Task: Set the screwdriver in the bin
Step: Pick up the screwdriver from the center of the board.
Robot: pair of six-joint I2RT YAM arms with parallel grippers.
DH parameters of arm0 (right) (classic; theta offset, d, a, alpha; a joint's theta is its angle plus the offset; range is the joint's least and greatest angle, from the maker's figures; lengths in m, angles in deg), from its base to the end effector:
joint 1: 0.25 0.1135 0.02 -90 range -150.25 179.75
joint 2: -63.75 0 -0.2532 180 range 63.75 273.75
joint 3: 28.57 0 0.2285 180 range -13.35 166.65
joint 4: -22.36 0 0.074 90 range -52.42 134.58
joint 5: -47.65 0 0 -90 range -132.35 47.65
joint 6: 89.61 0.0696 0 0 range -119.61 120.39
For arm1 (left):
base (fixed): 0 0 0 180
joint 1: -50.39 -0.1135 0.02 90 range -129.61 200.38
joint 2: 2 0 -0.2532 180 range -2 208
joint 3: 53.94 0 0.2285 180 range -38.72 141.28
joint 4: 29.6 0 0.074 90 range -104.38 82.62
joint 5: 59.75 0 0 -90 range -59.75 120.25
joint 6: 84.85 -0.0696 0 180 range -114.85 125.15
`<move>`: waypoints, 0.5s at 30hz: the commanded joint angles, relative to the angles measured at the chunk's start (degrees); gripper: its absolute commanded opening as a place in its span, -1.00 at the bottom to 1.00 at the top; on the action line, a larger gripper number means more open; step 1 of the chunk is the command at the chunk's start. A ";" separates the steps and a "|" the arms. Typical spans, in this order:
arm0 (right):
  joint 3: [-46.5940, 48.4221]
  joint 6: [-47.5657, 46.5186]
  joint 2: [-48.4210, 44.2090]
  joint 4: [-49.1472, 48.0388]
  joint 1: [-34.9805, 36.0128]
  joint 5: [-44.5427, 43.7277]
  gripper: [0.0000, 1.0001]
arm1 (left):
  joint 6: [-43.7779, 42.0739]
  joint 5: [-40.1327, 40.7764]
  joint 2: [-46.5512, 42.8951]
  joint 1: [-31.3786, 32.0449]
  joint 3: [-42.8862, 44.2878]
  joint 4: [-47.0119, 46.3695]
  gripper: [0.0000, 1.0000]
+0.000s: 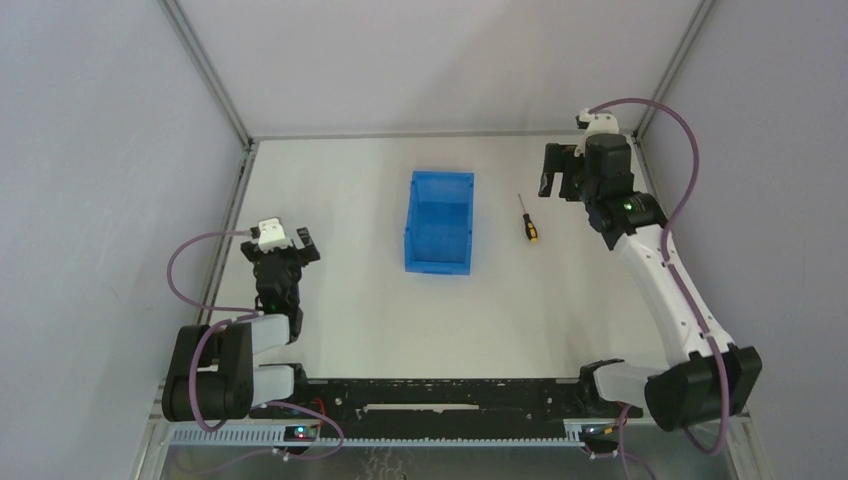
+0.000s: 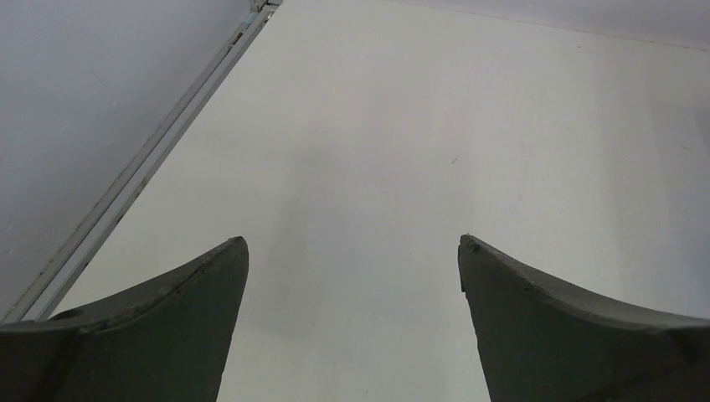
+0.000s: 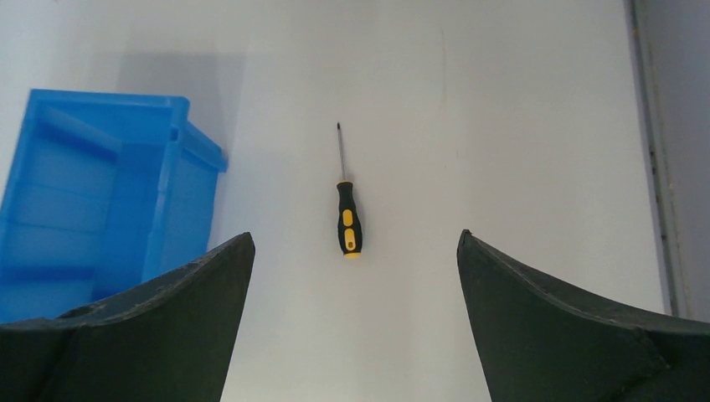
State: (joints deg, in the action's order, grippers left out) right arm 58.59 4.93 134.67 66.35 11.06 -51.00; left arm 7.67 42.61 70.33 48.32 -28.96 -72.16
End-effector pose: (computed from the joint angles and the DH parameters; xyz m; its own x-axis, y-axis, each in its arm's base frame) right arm 0.2796 0.0452 0.3502 -0.4602 -0.0122 -0.8878 -0.0270 0.9996 0.0002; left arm 0.2388 0.0235 0.1748 -0.0724 -0.0456 -0.9963 -0.2519 0.9674 -0.0260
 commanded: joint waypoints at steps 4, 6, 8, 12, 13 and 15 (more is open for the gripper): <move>1.98 1.56 8.51 -4.18 -1.37 2.57 0.99 | -1.12 0.69 -0.35 -0.31 1.56 -1.99 1.00; 1.99 1.70 11.20 -4.71 -1.43 2.90 0.99 | -1.12 0.65 -0.35 -0.31 1.52 -1.94 1.00; 2.03 1.85 13.86 -5.17 -1.47 3.37 0.99 | -1.12 0.71 -0.37 -0.29 1.53 -1.99 1.00; 2.00 2.46 19.07 -5.81 -1.47 3.43 0.99 | -1.12 0.67 -0.35 -0.31 1.50 -1.94 1.00; 2.02 2.56 20.23 -6.02 -1.47 3.39 0.99 | -1.12 0.65 -0.35 -0.27 1.51 -1.98 1.00; 2.06 2.66 22.52 -6.20 -1.46 3.50 0.99 | -1.14 0.66 -0.36 -0.31 1.52 -1.93 1.00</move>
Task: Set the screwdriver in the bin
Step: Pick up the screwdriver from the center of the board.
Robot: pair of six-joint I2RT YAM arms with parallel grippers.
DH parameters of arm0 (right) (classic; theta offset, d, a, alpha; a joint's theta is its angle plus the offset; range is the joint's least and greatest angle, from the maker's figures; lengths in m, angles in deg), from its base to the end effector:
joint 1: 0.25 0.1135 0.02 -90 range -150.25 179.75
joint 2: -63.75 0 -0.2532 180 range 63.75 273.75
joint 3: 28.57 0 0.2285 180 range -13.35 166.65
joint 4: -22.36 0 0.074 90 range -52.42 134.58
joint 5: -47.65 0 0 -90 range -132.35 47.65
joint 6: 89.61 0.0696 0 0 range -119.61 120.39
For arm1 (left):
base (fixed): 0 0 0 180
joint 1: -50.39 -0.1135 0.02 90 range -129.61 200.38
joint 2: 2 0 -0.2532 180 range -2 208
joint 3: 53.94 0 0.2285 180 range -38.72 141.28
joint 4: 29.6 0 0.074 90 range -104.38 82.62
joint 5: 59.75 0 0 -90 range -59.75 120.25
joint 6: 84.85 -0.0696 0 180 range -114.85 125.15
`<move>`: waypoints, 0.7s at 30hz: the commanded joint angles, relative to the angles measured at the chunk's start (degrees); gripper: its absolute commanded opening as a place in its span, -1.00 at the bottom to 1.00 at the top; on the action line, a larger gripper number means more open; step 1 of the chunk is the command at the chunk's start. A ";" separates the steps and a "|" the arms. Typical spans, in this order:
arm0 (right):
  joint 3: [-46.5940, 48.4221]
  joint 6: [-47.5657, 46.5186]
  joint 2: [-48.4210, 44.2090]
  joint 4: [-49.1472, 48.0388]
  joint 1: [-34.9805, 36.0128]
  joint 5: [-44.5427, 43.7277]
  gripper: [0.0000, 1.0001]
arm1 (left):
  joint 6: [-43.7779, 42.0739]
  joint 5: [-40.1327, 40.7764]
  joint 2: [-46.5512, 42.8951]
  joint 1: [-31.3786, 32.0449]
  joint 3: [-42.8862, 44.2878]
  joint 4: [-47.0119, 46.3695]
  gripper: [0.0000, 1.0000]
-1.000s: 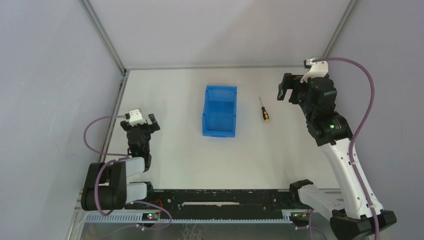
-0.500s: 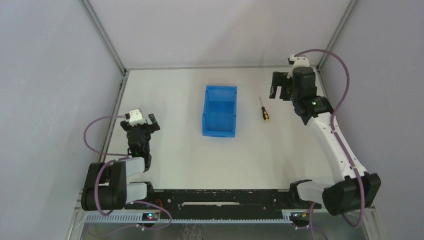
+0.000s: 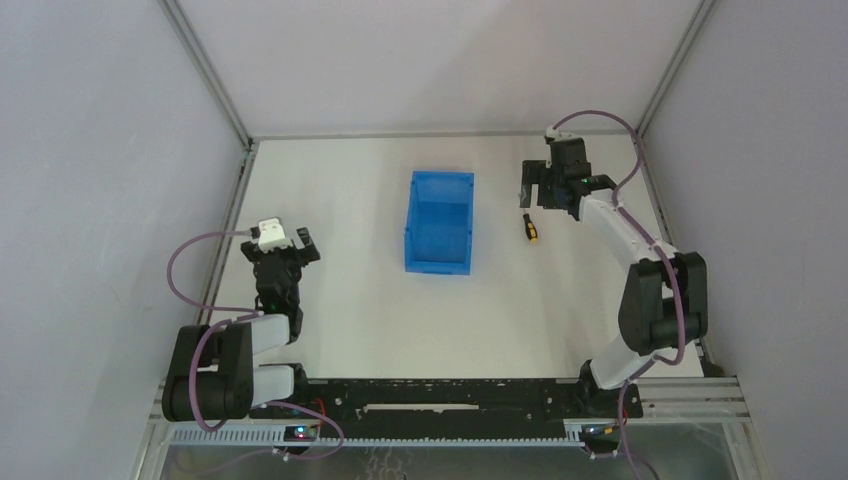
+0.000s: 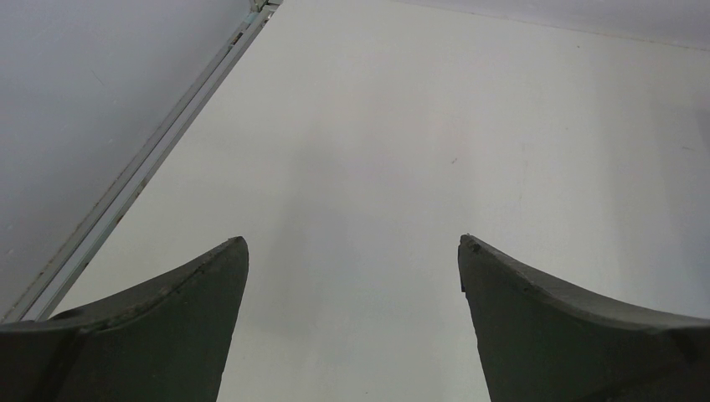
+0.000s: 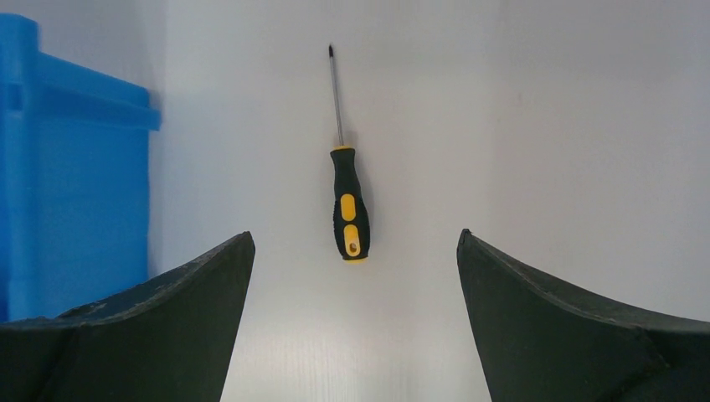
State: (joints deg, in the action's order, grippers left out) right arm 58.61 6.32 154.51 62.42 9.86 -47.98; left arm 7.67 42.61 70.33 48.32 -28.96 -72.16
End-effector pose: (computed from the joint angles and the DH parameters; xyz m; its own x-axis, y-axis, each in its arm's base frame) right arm 0.3508 0.0556 0.2535 -0.6866 -0.0180 -0.7268 -0.0340 0.9994 0.0074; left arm 0.2388 0.0235 0.1748 -0.0724 -0.0456 -0.9963 -0.2519 0.9674 -0.0260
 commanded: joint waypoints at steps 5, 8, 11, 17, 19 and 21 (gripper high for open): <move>2.03 1.68 8.08 -3.09 -0.35 0.96 0.98 | -1.13 0.67 -0.35 -0.30 1.55 -1.93 1.00; 2.05 2.07 11.24 -3.47 -0.35 1.76 0.98 | -1.12 0.66 -0.35 -0.31 1.55 -1.96 1.00; 3.21 2.47 14.21 -2.33 -0.44 2.57 0.90 | -1.12 0.68 -0.35 -0.31 1.54 -1.97 1.00; 6.23 2.66 19.34 0.65 -0.44 3.67 0.74 | -1.12 0.66 -0.35 -0.29 1.49 -1.98 1.00; 6.59 2.82 20.13 0.92 -0.44 3.53 0.64 | -1.12 0.67 -0.38 -0.31 1.50 -1.94 1.00; 6.81 2.85 20.55 1.21 -0.44 3.40 0.54 | -1.12 0.73 -0.36 -0.31 1.50 -1.98 1.00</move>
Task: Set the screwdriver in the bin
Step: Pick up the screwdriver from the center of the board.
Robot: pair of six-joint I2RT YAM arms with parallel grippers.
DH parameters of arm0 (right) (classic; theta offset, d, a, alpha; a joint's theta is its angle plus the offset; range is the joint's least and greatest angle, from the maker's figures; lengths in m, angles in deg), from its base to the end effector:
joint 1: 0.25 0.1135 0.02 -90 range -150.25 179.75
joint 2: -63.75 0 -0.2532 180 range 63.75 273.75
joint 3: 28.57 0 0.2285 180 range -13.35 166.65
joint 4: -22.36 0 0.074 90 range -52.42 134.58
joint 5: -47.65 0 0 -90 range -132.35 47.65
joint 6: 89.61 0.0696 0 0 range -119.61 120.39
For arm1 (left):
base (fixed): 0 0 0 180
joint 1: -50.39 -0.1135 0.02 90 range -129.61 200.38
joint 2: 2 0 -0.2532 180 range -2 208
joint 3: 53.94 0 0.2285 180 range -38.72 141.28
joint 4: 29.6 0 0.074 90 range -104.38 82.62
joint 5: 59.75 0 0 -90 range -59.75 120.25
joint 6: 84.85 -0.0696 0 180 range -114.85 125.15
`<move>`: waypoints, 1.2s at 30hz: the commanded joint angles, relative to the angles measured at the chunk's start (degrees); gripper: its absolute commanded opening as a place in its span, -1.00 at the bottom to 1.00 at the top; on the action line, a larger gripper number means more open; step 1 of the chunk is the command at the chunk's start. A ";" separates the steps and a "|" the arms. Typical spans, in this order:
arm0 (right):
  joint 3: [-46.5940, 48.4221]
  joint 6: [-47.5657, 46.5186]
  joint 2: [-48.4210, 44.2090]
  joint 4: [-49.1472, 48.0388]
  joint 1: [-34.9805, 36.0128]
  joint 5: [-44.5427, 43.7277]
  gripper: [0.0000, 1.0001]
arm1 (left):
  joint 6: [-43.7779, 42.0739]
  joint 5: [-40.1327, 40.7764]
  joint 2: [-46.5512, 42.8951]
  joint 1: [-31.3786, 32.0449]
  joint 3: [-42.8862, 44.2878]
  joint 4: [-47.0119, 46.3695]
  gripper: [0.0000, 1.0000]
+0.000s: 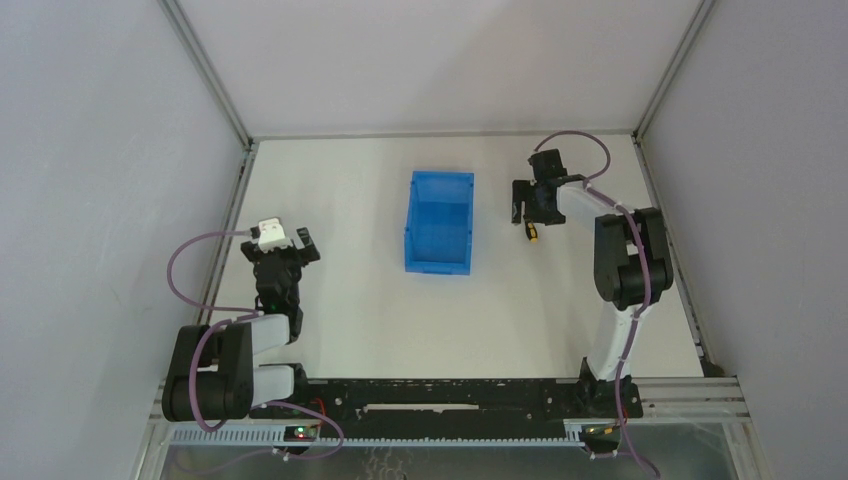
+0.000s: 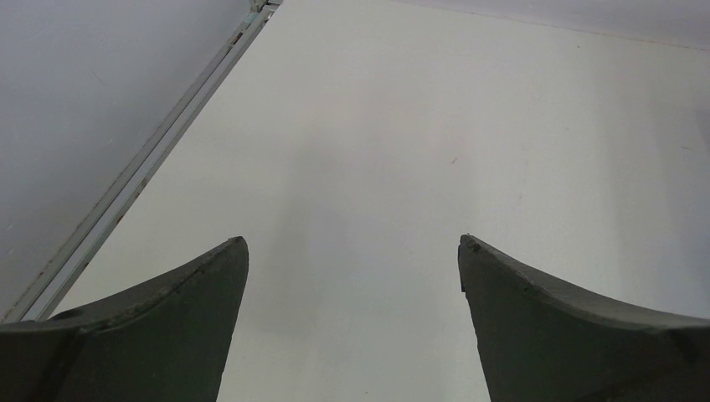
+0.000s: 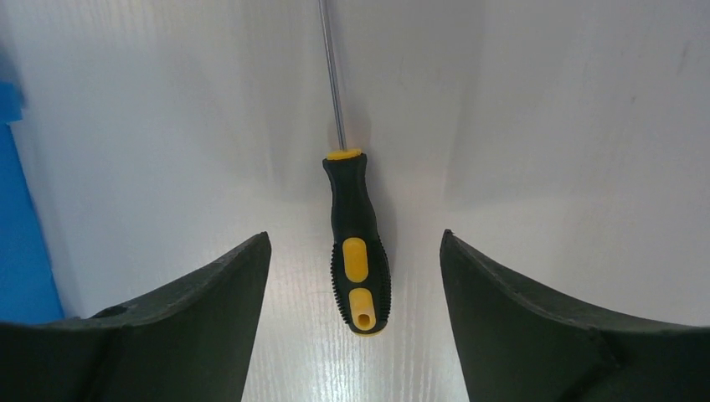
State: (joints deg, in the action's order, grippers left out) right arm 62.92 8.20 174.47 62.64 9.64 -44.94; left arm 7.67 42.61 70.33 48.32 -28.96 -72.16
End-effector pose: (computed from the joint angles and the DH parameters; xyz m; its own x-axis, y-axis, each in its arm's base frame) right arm 0.3928 0.0653 0.1514 -0.8613 -0.0124 -0.5080 -0.0323 0.9990 0.0304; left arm 0.2388 0.0235 0.1748 -0.0724 -0.0456 -0.9963 -0.2519 0.9674 -0.0260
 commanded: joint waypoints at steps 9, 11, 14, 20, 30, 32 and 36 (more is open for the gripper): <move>3.63 0.11 2.29 3.32 0.09 -1.57 -0.02 | -1.12 0.66 -0.35 -0.31 1.54 -1.98 1.00; 4.23 0.00 3.07 4.39 0.13 -1.63 -0.08 | -1.12 0.71 -0.35 -0.26 1.58 -1.94 1.00; 5.05 -0.03 3.99 5.52 0.13 -1.13 -0.37 | -1.12 0.72 -0.38 -0.31 1.56 -1.98 1.00; 5.58 0.10 3.91 5.93 0.18 -0.70 -0.65 | -1.12 0.71 -0.35 -0.31 1.56 -1.98 1.00; 6.00 -0.12 3.00 6.81 0.48 -1.53 -0.74 | -1.12 0.70 -0.40 -0.31 1.55 -1.99 1.00; 6.00 -0.08 1.93 7.07 0.48 -1.43 -0.75 | -1.12 0.73 -0.36 -0.30 1.55 -1.91 1.00; 6.36 -0.04 -1.67 8.22 0.48 -1.24 -0.75 | -1.12 0.67 -0.40 -0.31 1.52 -1.97 1.00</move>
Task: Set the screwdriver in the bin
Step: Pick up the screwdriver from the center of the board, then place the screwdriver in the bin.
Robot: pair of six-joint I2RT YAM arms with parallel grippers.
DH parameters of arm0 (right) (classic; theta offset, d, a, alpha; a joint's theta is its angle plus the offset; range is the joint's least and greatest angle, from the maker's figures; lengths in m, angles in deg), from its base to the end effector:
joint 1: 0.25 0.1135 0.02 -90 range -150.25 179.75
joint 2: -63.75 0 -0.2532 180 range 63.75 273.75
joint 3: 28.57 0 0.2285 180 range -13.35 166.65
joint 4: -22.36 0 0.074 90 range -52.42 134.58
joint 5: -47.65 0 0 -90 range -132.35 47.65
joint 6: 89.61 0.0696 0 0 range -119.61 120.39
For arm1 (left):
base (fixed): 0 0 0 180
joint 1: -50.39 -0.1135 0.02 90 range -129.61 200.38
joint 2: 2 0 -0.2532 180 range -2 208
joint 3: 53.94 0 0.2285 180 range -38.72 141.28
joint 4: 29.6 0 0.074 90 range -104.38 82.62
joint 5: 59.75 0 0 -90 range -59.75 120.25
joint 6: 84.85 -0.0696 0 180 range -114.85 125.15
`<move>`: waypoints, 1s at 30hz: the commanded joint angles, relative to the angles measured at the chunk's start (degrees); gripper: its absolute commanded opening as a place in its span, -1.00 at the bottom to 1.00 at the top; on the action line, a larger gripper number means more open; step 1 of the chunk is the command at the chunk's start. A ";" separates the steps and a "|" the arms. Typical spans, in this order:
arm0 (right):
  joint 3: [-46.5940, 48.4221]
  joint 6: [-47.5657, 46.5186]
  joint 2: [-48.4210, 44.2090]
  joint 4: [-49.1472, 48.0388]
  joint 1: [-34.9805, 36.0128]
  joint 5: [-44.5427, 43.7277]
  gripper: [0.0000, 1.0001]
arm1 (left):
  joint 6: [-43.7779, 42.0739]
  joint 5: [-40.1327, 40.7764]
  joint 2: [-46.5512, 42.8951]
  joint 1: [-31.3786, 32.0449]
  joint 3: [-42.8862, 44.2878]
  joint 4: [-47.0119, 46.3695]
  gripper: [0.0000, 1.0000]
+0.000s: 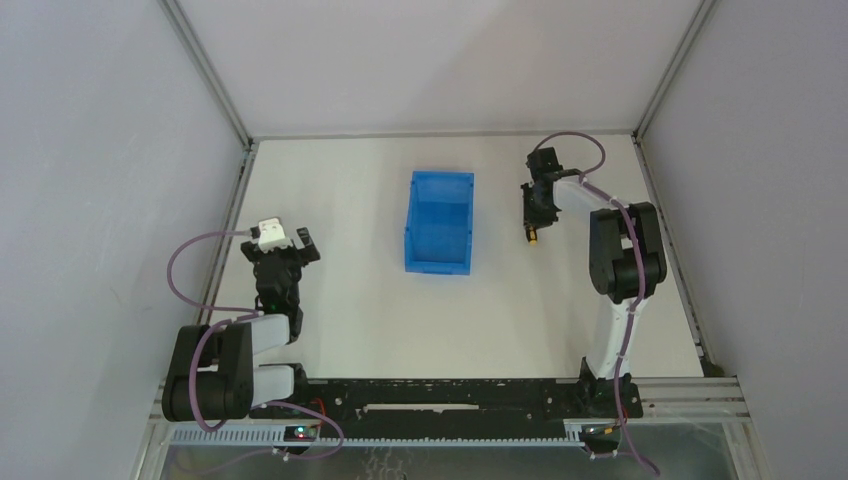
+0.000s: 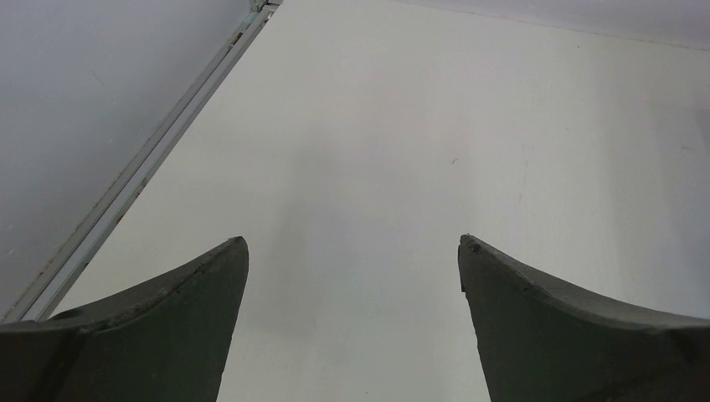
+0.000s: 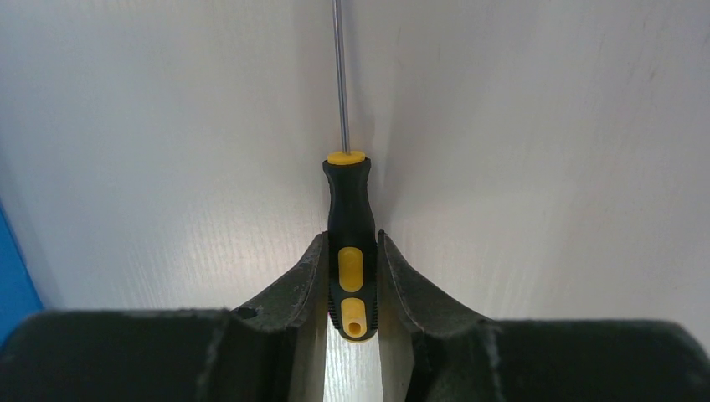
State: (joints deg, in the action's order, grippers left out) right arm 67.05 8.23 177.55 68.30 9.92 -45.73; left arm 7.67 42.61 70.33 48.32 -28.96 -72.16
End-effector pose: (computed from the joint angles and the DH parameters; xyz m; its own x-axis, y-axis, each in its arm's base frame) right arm 0.3963 0.0669 0.1448 -0.8979 -0.0227 -0.4396 -0.0287 0.9996 0.0070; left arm 0.2388 0.0235 0.1748 -0.0724 -0.0456 -0.9963 -0.2519 0.9674 -0.0260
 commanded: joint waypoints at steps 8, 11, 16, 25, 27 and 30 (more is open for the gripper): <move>4.84 -0.11 -13.42 7.36 0.61 -0.53 -0.78 | -1.12 0.72 -0.35 -0.31 1.53 -1.97 1.00; 7.39 -0.27 -16.54 10.14 1.03 -0.83 -0.78 | -1.12 0.69 -0.35 -0.30 1.58 -1.95 1.00; 12.33 -0.39 -21.05 14.69 1.83 -1.41 -0.78 | -1.12 0.65 -0.36 -0.30 1.56 -1.94 1.00; 20.01 0.19 -25.23 22.86 3.62 -2.80 -0.80 | -1.12 0.72 -0.38 -0.31 1.50 -1.98 1.00; 20.23 0.65 -26.11 23.11 4.15 -2.86 -0.80 | -1.12 0.71 -0.35 -0.31 1.50 -1.99 1.00; 20.60 1.39 -26.77 23.43 4.92 -2.82 -0.81 | -1.12 0.68 -0.35 -0.26 1.54 -1.95 1.00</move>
State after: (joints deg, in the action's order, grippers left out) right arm 85.45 8.38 153.07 89.54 13.75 -47.92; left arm 7.67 42.61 70.33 48.32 -28.96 -72.16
